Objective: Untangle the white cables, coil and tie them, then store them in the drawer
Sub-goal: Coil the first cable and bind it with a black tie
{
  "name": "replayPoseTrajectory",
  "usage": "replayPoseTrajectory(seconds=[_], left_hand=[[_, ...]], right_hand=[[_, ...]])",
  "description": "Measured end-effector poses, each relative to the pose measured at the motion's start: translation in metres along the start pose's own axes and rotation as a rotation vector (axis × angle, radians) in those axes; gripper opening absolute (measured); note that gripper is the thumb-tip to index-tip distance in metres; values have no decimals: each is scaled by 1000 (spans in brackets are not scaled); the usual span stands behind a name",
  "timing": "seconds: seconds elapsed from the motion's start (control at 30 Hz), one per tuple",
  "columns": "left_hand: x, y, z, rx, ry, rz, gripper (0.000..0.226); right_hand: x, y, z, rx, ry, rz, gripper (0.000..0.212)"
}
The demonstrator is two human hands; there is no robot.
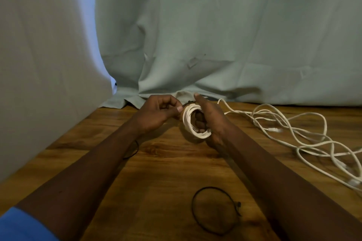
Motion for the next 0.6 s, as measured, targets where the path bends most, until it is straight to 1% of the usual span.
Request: replayPoseTrajectory(seconds=[0.07,0.13,0.23,0.27,0.3,0.33,0.37,0.43,0.5,0.53,0.6], left_hand=[[0,-1,-4,-32,53,-5,9],[0,-1,-4,-119,36,11,6],[0,6,2,-358,-135,75,8],[0,9,5,-399,-188,80,8],[1,11,8,-359,-226,70,8],[1,12,10,-239,-252,38,8],[2,12,12,-69,-274,-3,8],[-1,9,14,225,-331,-58,6],[-4,6,17,429,-387,-79,6],[-4,6,18,460,-399,-72,7],[-4,8,20,353,-384,-14,8]], right_hand=[[2,-1,1,-7,11,-4,36],[5,-3,2,16,31,-3,34],[9,-5,5,103,71,-9,42],[10,-6,5,124,82,-15,44],[9,-5,6,134,95,-18,45],[9,-5,6,133,105,-20,45],[8,-5,5,129,122,-20,46],[7,-5,2,124,183,-15,53],[4,-4,-2,121,228,-20,57],[4,-4,-2,120,246,-28,57],[3,-6,-4,119,271,-56,56]])
Point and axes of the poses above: each hand's wrist, its own x-axis towards the middle knuckle, its own z-axis out of the back of the hand, y = z × x, the point moved 4 cm from there along x, towards the middle knuckle, and after that the axes turned 4 degrees about y, right-handed, at the moved point
